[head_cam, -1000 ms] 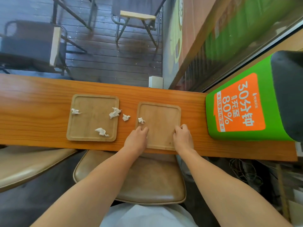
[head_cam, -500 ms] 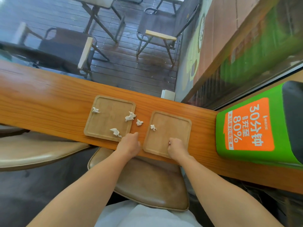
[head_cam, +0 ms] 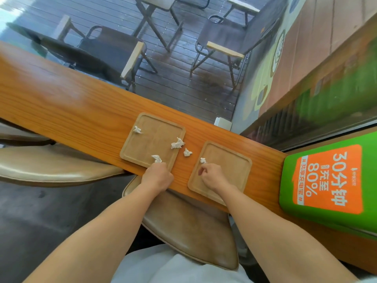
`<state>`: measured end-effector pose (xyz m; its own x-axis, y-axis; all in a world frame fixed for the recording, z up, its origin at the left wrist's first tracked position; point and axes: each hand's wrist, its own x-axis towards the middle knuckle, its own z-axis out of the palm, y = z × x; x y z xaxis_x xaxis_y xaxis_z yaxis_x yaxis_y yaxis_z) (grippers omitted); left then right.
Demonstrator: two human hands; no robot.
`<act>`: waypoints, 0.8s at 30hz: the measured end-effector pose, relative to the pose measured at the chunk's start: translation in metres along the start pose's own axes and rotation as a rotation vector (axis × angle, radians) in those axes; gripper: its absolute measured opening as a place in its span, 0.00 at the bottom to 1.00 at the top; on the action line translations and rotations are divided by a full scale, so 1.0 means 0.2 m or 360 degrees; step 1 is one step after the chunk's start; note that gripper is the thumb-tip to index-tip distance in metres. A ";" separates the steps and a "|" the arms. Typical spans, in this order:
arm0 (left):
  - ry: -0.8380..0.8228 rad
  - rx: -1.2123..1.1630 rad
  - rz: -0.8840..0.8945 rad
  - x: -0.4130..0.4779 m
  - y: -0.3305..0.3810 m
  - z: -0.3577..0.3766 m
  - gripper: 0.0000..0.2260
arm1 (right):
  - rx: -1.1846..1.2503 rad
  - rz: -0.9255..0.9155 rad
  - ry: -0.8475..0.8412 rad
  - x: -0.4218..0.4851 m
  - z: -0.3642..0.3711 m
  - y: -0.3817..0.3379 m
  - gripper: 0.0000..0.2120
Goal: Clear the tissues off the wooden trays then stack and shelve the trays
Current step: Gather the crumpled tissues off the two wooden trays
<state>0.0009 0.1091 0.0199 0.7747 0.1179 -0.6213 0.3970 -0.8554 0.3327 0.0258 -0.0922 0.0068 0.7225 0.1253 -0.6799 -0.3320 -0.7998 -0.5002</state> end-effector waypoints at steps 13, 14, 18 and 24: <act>0.0390 -0.0109 -0.0109 0.15 -0.07 -0.06 0.18 | -0.0321 0.0010 0.0395 0.16 0.04 -0.02 0.15; 0.0369 -0.0103 -0.0125 0.16 -0.08 -0.06 0.19 | -0.0353 0.0017 0.0377 0.17 0.05 -0.01 0.16; 0.0321 -0.0018 -0.0137 0.18 -0.10 -0.01 0.18 | -0.0437 0.0031 0.0292 0.18 0.09 0.01 0.19; 0.0243 0.0060 -0.0069 0.20 -0.11 0.03 0.15 | -0.0350 -0.0019 0.0330 0.15 0.12 0.01 0.10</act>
<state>0.0202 0.1304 -0.0163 0.8241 0.2280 -0.5185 0.4152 -0.8658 0.2792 0.0329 -0.0764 -0.0272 0.8415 0.0314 -0.5394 -0.1995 -0.9098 -0.3641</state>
